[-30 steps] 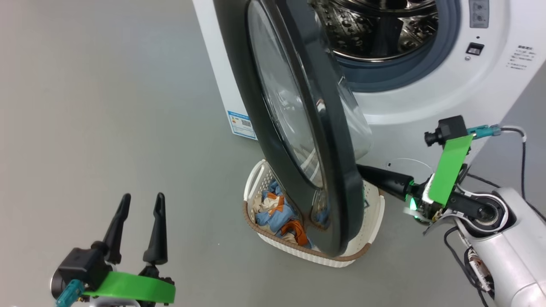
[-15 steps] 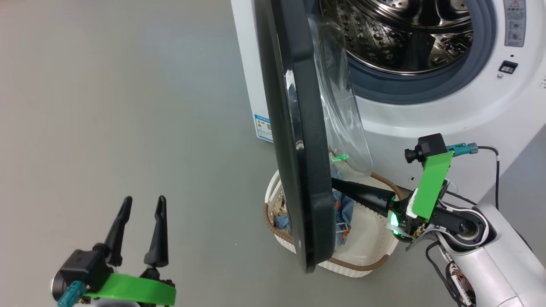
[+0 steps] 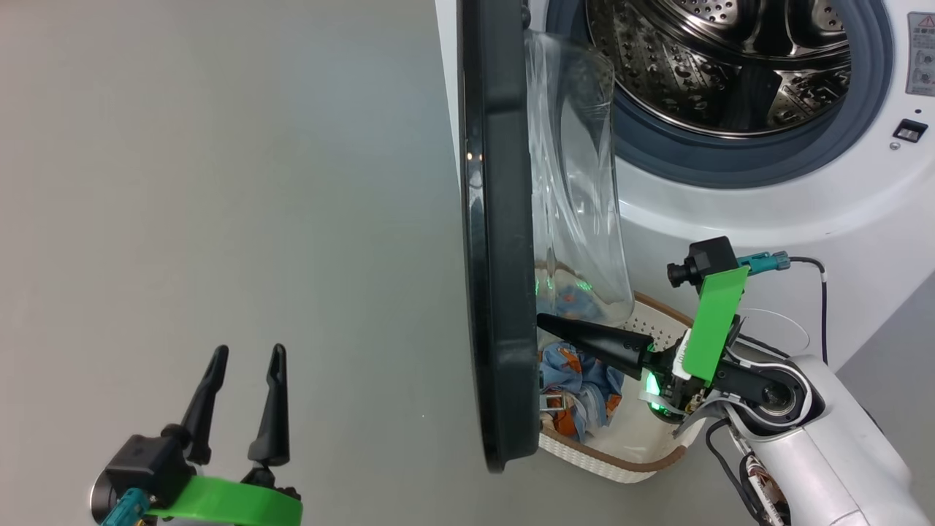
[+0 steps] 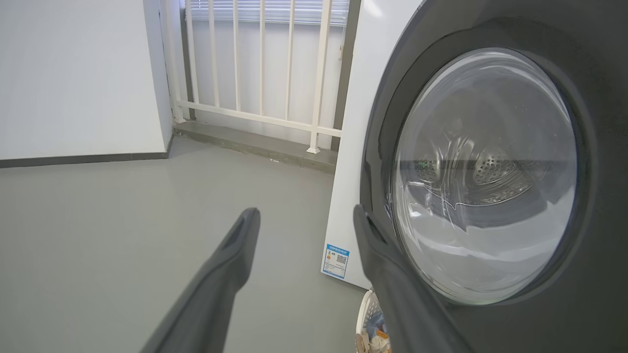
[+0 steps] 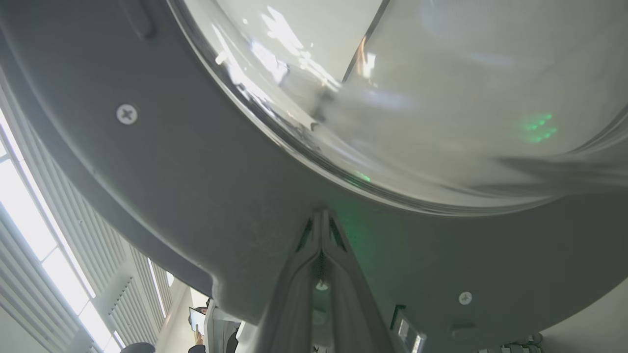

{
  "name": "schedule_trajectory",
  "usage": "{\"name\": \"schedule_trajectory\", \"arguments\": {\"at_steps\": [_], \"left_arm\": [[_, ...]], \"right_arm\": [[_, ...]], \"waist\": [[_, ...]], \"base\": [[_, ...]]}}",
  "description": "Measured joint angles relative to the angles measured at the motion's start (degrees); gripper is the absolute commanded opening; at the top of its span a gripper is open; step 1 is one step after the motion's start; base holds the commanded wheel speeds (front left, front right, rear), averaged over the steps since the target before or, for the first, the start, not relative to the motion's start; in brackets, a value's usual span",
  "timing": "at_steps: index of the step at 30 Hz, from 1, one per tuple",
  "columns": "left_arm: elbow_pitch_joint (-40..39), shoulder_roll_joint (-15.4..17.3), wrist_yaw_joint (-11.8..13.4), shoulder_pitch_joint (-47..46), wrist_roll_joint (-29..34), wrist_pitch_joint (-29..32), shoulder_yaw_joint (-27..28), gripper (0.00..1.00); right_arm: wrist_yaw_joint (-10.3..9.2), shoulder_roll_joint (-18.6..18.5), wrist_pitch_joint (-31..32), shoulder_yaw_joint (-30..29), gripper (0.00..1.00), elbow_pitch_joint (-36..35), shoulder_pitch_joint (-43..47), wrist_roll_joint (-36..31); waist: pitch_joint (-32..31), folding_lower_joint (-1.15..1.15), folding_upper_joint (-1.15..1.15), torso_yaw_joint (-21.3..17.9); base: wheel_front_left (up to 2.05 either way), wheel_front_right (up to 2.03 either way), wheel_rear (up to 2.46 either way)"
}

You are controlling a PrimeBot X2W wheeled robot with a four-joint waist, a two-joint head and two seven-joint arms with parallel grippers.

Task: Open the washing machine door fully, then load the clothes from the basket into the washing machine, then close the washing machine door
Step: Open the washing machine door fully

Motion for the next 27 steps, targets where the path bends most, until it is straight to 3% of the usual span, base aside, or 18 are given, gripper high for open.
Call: {"name": "schedule_trajectory", "arguments": {"at_steps": [13, 27], "left_arm": [[0.0, 0.0, 0.0, 0.0, 0.0, 0.0, 0.3, 1.0], [0.3, 0.0, 0.0, 0.1, 0.6, 0.0, 0.4, 1.0]], "right_arm": [[0.0, 1.5, 1.3, -0.6, 0.0, 0.3, 0.0, -0.8], [0.0, 2.8, 1.9, -1.9, 0.0, -1.2, 0.1, -1.6]], "waist": [[0.1, 0.0, 0.0, -0.2], [-0.9, 0.0, 0.0, -2.8]], "base": [[0.0, 0.0, 0.0], [0.0, 0.0, 0.0]]}}
